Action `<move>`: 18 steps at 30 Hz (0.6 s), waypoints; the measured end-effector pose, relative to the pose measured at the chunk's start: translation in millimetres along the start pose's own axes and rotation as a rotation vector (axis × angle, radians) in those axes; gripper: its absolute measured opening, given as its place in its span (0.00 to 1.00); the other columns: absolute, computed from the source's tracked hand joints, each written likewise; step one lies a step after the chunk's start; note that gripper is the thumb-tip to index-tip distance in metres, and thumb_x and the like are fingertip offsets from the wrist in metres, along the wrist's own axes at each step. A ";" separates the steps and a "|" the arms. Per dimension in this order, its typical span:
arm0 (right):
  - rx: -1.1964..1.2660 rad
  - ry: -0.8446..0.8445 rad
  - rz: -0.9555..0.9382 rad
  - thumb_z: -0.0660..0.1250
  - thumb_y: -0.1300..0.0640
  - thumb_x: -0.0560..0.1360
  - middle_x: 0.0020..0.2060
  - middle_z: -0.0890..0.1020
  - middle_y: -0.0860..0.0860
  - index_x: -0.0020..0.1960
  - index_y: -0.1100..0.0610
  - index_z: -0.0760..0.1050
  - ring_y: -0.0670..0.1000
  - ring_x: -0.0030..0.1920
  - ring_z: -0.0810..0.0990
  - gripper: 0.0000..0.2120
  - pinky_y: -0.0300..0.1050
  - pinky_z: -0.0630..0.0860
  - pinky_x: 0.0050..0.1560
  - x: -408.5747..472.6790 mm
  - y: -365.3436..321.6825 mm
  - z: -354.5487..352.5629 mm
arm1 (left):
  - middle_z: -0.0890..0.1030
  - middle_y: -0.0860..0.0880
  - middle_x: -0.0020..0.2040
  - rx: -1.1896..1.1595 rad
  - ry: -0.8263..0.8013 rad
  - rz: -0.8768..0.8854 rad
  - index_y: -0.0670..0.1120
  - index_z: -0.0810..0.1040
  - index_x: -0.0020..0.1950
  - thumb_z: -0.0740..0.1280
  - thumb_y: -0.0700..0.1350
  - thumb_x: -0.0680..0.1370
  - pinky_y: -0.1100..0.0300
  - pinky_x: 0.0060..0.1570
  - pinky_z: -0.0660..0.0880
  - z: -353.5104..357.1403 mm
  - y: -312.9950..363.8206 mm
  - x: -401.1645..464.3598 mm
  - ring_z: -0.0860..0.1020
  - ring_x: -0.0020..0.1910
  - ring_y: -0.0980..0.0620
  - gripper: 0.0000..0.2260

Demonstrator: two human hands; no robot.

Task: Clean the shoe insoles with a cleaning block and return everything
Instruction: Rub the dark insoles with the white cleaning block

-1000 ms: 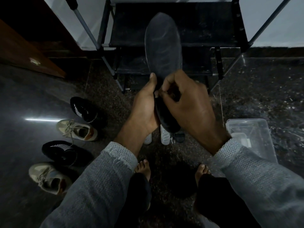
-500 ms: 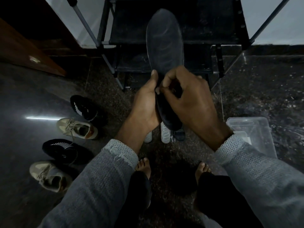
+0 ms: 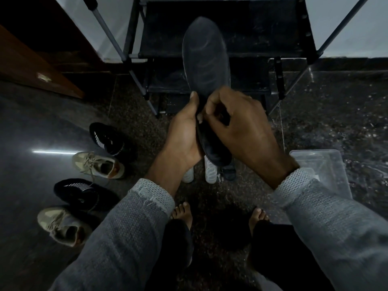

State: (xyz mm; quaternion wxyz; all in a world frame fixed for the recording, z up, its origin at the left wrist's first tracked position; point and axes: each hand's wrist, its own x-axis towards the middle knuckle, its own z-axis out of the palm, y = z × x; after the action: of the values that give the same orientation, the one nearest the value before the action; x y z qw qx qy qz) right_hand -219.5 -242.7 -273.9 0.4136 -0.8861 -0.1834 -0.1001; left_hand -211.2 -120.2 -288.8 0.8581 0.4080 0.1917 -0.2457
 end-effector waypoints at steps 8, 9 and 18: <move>-0.004 -0.065 -0.025 0.68 0.62 0.73 0.36 0.80 0.50 0.45 0.57 0.74 0.51 0.39 0.78 0.03 0.55 0.76 0.40 -2.8 2.3 -1.5 | 0.80 0.40 0.60 0.021 0.010 0.002 0.39 0.74 0.67 0.52 0.58 0.83 0.52 0.59 0.76 0.4 -0.2 -0.6 0.79 0.61 0.45 0.26; 0.001 -0.021 0.007 0.68 0.62 0.73 0.37 0.80 0.50 0.45 0.57 0.74 0.50 0.39 0.78 0.03 0.54 0.77 0.40 -2.8 2.9 -0.7 | 0.79 0.40 0.61 0.023 -0.001 0.000 0.39 0.73 0.68 0.52 0.58 0.83 0.52 0.61 0.75 1.9 -1.0 -1.3 0.78 0.62 0.44 0.26; 0.421 0.161 0.296 0.73 0.65 0.72 0.41 0.83 0.53 0.45 0.54 0.73 0.49 0.41 0.83 0.11 0.46 0.81 0.45 1.2 15.9 -11.9 | 0.78 0.40 0.64 -0.008 0.004 0.079 0.42 0.73 0.69 0.52 0.58 0.83 0.46 0.69 0.68 -0.4 3.8 2.5 0.76 0.64 0.43 0.25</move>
State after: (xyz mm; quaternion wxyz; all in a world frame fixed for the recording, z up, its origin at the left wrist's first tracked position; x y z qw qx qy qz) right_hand -212.3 -261.0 -277.0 0.6121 -0.7870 -0.0353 -0.0686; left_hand -207.1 -118.5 -288.0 0.8685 0.4123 0.1782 -0.2099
